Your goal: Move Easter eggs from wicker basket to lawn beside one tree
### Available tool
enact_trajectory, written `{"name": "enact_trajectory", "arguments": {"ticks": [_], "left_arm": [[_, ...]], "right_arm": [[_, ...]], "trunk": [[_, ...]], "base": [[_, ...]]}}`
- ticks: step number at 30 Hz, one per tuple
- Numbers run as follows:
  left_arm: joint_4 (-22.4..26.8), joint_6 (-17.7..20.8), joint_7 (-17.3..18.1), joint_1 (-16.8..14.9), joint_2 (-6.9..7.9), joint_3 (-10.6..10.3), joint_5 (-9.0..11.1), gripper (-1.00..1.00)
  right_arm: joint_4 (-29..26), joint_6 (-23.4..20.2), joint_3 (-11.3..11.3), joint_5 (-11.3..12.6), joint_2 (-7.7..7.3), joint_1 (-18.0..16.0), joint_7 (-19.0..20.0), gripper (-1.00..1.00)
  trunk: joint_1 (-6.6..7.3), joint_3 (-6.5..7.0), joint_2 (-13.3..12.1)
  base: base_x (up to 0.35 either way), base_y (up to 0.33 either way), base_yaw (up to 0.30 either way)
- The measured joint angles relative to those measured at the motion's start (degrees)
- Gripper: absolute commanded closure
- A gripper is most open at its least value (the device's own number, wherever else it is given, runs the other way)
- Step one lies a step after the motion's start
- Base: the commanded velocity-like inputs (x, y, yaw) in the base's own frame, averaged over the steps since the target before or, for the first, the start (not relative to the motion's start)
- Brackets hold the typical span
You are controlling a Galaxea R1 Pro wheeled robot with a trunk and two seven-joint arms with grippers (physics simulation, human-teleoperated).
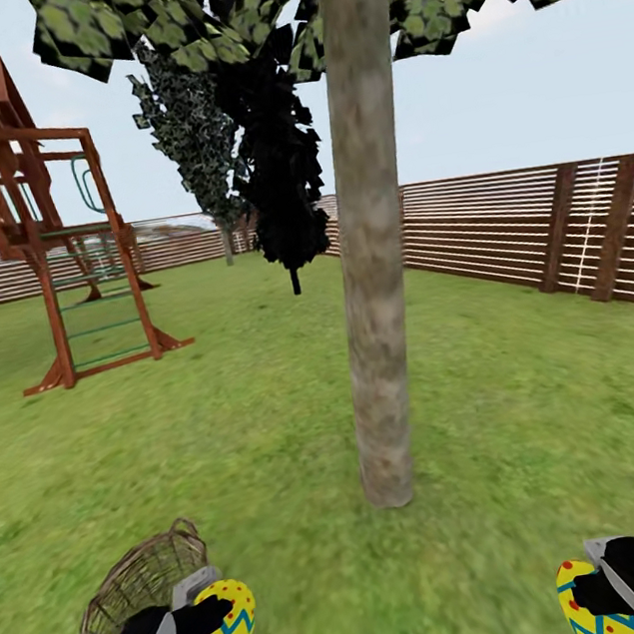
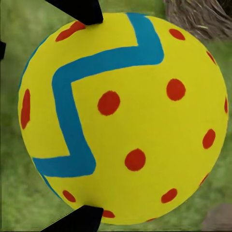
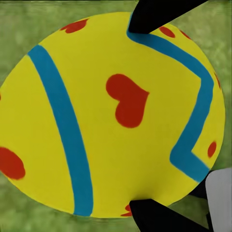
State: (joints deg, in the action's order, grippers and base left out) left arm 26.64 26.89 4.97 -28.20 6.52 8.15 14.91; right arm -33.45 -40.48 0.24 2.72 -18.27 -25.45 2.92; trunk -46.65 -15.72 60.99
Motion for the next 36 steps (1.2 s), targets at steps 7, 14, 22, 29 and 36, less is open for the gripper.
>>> {"name": "enact_trajectory", "arguments": {"ticks": [7,14,22,29,36], "left_arm": [[-0.6,-0.9,0.7,0.0,-0.05,-0.1,0.1,1.00],[-0.6,-0.8,0.7,0.0,-0.04,-0.1,0.0,1.00],[-0.7,-0.9,0.7,0.0,-0.07,-0.1,0.0,1.00],[-0.7,-0.9,0.7,0.0,-0.11,-0.1,0.0,1.00],[-0.8,-0.9,0.6,0.0,-0.72,-2.6,0.1,1.00]], "right_arm": [[0.0,-0.1,0.0,-0.1,0.09,0.0,0.0,1.00],[0.0,0.1,0.1,-0.1,0.24,0.0,0.0,1.00],[0.0,0.1,0.1,-0.1,0.50,0.0,-0.1,1.00],[0.0,0.0,0.0,-0.1,0.22,0.0,0.0,1.00],[0.0,0.0,0.0,-0.1,0.27,0.0,0.0,1.00]], "trunk": [[0.04,0.20,0.0],[0.04,0.20,0.0],[0.04,0.20,0.0],[0.04,0.20,0.0],[0.03,0.20,0.0]], "base": [[0.153,-0.124,-0.050],[0.312,-0.094,0.000],[0.327,-0.001,0.000],[0.316,-0.066,0.000],[0.227,-0.265,0.000]]}}
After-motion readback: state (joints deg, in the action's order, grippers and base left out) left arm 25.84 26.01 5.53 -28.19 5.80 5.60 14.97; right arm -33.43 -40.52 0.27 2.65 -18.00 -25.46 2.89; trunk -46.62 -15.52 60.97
